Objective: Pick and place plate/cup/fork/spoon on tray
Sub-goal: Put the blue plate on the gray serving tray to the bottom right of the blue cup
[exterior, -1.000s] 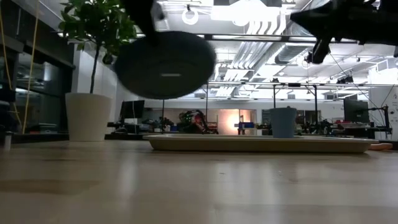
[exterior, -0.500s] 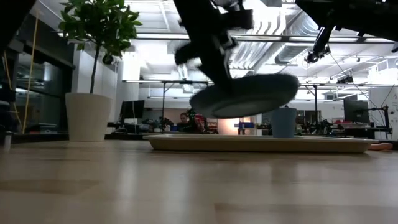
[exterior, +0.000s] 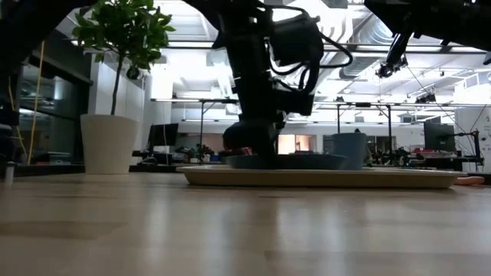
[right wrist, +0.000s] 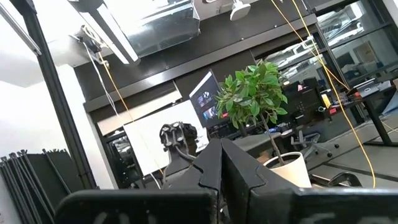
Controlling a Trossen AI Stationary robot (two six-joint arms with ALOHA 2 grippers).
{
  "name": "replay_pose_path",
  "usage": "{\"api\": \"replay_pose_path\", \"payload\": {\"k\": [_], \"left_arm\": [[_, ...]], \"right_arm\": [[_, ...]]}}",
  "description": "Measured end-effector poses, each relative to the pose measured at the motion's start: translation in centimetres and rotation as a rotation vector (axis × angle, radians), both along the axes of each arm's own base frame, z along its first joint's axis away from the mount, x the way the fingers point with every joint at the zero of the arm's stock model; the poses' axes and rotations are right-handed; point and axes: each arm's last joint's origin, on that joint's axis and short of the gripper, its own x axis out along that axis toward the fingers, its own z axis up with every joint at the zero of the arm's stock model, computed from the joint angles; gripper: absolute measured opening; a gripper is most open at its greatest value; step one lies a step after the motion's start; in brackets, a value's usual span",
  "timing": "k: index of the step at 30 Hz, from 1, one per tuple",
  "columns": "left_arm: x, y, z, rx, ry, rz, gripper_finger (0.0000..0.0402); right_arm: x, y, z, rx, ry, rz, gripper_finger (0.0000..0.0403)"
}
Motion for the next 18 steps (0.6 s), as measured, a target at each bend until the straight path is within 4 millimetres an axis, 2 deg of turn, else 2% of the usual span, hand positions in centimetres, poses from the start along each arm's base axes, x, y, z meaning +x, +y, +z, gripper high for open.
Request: {"api": "replay_pose_path", "payload": {"k": [5,9,18], "left_arm": [[0.16,0.38,0.06,-0.012,-0.024,0.005,0.0001],[0.12,0.50,0.03,-0.031,-0.022,0.004,0.0016],[-0.03,0.39,0.08,-0.093,-0.045,0.075,0.0106]], "right_arm": [[0.00,0.00,0.00,0.000,0.000,0.000,0.0000],[0.00,0.00,0.00,0.000,0.000,0.000,0.0000],[0.00,0.00,-0.01,0.001,0.000,0.001,0.0000]]}}
